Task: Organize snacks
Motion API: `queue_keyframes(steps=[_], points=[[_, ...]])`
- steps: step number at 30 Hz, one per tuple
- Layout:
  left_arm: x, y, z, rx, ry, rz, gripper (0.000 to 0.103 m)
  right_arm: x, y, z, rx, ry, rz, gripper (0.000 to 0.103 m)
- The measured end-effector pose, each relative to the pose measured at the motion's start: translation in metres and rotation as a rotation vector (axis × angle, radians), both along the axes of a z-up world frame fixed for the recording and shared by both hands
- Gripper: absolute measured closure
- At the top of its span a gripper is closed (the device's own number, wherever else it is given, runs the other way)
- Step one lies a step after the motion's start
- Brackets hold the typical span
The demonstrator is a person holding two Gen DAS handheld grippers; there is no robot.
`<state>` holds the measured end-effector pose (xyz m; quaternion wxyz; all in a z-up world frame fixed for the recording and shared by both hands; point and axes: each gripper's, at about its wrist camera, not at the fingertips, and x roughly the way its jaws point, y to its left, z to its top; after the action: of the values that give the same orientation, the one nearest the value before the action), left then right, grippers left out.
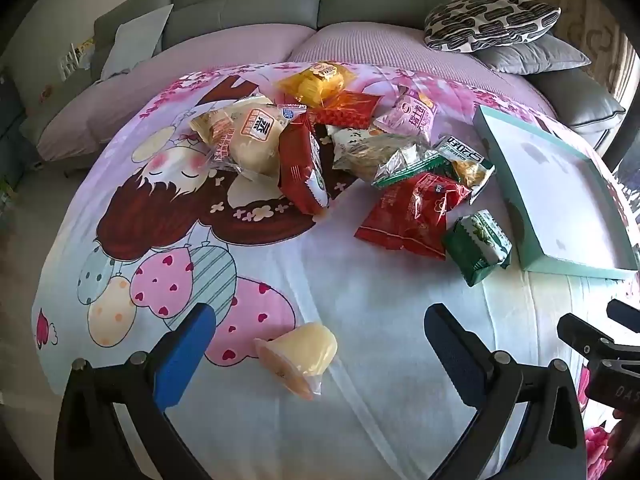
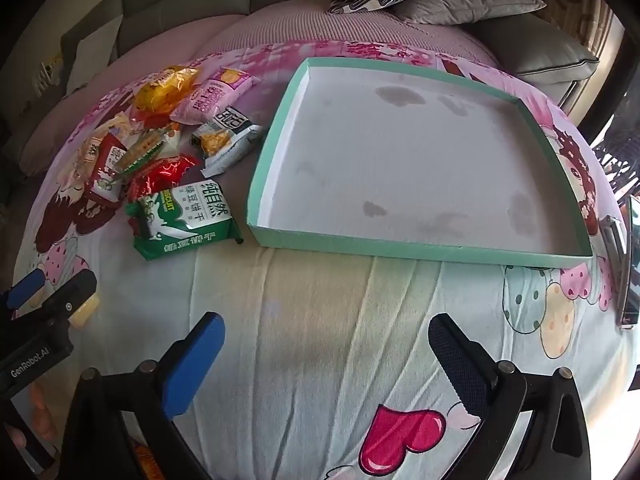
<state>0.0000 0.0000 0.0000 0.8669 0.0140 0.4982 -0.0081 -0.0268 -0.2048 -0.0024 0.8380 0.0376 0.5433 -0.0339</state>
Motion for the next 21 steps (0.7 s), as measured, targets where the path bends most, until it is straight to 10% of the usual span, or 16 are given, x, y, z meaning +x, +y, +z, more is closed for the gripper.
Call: queue_keyframes(steps=[21], points=[[0.0019,0.0055,-0.0086,-0.01,0.042,0.004,0.0,0.0028,0.0044,-0.0018,-0.017,0.023,0.012,0.0]])
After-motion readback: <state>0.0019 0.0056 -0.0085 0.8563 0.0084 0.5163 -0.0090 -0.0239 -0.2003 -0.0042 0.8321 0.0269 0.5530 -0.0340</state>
